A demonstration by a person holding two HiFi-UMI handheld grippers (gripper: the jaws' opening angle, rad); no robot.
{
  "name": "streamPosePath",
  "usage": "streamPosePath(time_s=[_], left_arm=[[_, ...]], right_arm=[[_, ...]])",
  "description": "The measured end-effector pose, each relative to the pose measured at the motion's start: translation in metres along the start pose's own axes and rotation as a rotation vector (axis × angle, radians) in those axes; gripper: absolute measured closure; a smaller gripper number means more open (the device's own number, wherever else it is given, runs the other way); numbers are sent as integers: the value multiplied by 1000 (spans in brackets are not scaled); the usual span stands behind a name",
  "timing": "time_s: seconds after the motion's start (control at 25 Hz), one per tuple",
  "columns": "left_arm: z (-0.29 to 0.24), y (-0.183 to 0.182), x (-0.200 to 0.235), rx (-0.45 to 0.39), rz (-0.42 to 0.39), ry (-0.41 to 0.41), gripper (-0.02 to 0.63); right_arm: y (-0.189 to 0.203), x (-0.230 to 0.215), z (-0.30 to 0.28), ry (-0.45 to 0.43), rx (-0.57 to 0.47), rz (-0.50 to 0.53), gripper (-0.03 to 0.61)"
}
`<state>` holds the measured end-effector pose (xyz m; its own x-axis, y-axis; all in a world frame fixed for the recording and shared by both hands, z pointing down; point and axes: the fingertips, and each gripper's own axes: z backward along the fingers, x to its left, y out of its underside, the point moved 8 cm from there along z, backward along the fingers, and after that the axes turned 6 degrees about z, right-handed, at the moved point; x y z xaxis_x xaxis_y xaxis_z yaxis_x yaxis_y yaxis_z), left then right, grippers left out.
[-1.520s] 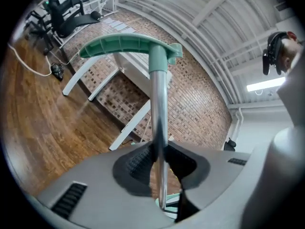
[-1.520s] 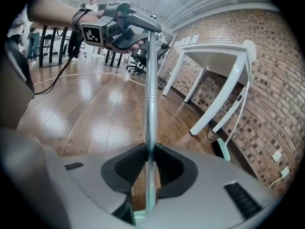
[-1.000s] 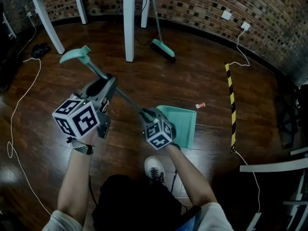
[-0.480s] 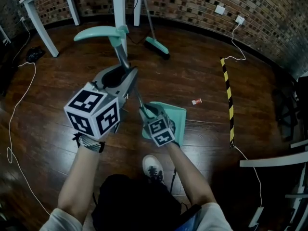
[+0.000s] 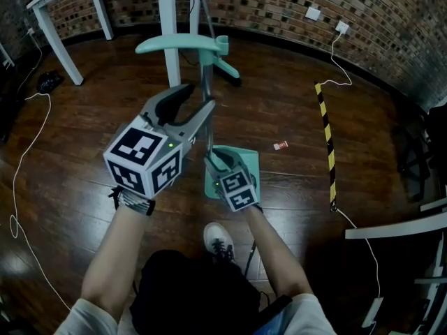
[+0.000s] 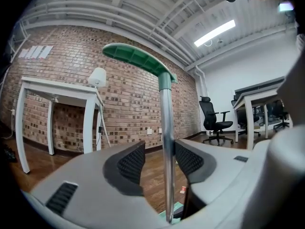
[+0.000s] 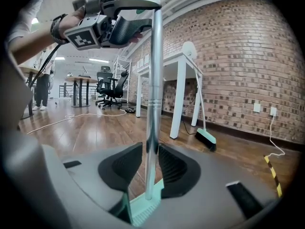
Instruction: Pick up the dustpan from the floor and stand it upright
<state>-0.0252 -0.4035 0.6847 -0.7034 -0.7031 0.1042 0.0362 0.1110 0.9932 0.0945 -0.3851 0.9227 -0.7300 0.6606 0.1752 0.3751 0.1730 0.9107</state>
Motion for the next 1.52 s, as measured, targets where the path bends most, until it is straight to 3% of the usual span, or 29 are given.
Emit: streamPosePath(time_s=[0.32, 0.48, 0.6, 0.72, 0.8, 0.88, 1.0, 1.12, 1.28, 1.52], left_arm=[[16, 7, -16, -15, -30, 44, 394], [28, 14, -17, -51, 4, 53, 396], [40, 21, -14, -69, 30, 26, 450], [47, 26, -10, -81, 56, 18, 456], [49, 25, -7, -98, 65, 17, 467], [52, 18, -4, -114, 63, 7, 548], [52, -2, 3, -107, 62, -20, 604], [54, -38, 5, -115, 83, -13, 607], [65, -106, 8, -111, 76, -23, 611], [95, -218, 12, -41, 48, -101, 611]], right_arm=[[6, -2, 22, 31, 1, -7, 456], [7, -2, 36, 43, 1, -37, 458], [5, -1, 47, 63, -7, -33, 511], [6, -13, 58, 114, -26, -47, 530], [4, -25, 67, 152, -45, -79, 578], [-8, -35, 77, 174, -68, -116, 595], [-47, -51, 94, 182, -105, -137, 597], [-95, -76, 124, 214, -152, -179, 598], [-170, -120, 176, 277, -196, -222, 598], [-299, -162, 252, 232, -252, -183, 598]])
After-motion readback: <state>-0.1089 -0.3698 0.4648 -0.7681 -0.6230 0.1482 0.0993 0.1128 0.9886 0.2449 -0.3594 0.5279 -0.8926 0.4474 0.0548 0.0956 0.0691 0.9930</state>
